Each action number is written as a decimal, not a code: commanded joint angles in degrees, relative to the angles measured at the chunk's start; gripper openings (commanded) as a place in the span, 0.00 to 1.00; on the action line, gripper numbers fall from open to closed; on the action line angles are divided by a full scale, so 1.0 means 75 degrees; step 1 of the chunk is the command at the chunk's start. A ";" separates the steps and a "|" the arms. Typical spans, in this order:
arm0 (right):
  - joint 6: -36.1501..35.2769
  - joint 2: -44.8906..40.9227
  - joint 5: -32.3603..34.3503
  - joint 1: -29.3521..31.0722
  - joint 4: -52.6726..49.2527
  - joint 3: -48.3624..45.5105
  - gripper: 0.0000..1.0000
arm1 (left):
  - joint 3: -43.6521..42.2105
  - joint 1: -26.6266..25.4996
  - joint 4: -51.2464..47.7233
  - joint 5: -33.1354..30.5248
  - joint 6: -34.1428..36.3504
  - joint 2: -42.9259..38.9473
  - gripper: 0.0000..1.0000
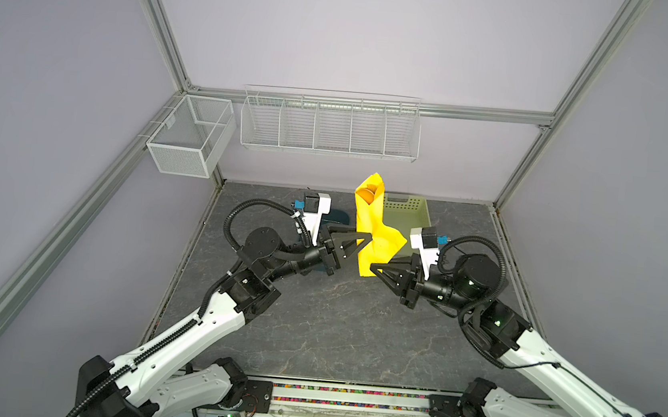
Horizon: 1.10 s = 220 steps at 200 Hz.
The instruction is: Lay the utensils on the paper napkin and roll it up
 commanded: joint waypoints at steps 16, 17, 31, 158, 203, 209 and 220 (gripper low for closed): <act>-0.0368 -0.0145 -0.0734 0.0171 0.0492 0.0198 0.06 | 0.0276 0.0033 0.0748 0.0547 -0.0298 0.0063 0.39; -0.0359 -0.0145 -0.0748 0.0168 0.0501 0.0200 0.06 | 0.0276 0.0033 0.0775 0.0565 -0.0317 0.0067 0.39; -0.0299 -0.0135 -0.0798 0.0178 0.0589 0.0220 0.06 | 0.0276 0.0033 0.1186 0.0800 -0.0546 0.0155 0.41; 0.0081 0.0015 -0.1437 0.0263 0.0897 0.0310 0.06 | 0.0786 -0.0030 0.1855 0.1831 -0.1100 0.0465 0.42; -0.0005 0.0090 -0.1428 0.0311 0.0687 0.0436 0.06 | 0.0897 -0.0082 0.1697 0.1966 -0.1000 0.0550 0.31; -0.0020 0.0078 -0.1388 0.0306 0.0667 0.0436 0.06 | 0.0900 -0.0084 0.1656 0.1967 -0.0975 0.0536 0.29; -0.0055 0.0026 -0.1268 0.0316 0.0594 0.0425 0.07 | 0.0891 -0.0084 0.1522 0.1907 -0.0878 0.0484 0.25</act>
